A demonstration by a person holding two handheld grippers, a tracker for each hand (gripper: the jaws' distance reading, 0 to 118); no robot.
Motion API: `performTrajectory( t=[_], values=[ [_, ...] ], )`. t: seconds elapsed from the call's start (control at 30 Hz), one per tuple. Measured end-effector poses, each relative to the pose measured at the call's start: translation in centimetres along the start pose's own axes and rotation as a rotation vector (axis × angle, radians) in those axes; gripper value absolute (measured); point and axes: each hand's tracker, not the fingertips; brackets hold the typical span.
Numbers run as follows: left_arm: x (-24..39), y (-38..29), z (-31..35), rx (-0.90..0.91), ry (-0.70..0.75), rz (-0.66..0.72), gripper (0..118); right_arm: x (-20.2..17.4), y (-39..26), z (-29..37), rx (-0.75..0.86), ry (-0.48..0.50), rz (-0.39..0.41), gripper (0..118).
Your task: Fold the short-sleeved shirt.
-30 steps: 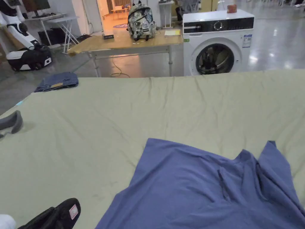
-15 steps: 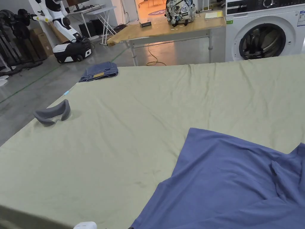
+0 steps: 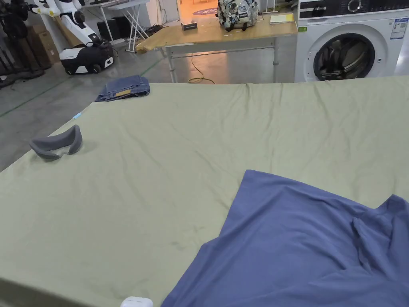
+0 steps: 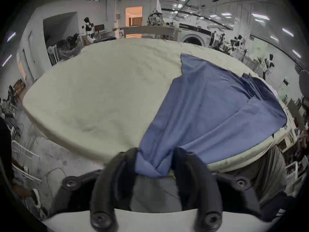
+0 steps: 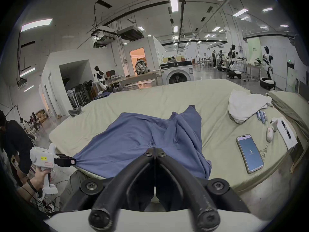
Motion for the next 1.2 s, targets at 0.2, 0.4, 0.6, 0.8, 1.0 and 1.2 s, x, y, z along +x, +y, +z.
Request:
performTrajectory(
  t=[0.2, 0.4, 0.6, 0.8, 1.0, 1.2],
  values=[
    [1.9, -0.2, -1.6, -0.058, -0.025, -0.031, 1, 0.0, 0.4, -1.0, -0.009, 0.007, 0.027, 0],
    [0.7, 0.5, -1.5, -0.100, -0.063, 0.035, 1, 2.0, 5.6, -6.6, -0.088, 0.018, 0.178, 28],
    [0.8, 0.4, -1.3, -0.100, -0.059, 0.054, 1, 5.5, 12.8, -19.0, -0.233, 0.060, 0.089, 65],
    [0.7, 0.7, -1.3, -0.107, -0.057, 0.083, 1, 5.9, 17.1, -33.5, -0.524, -0.019, 0.305, 64],
    [0.8, 0.8, -1.5, -0.117, -0.039, 0.088, 1, 6.5, 15.3, -41.5, -0.797, -0.027, 0.285, 49],
    [0.9, 0.9, -1.8, -0.125, -0.022, 0.076, 1, 7.5, 13.2, -42.6, -0.818, -0.052, 0.218, 6]
  ],
)
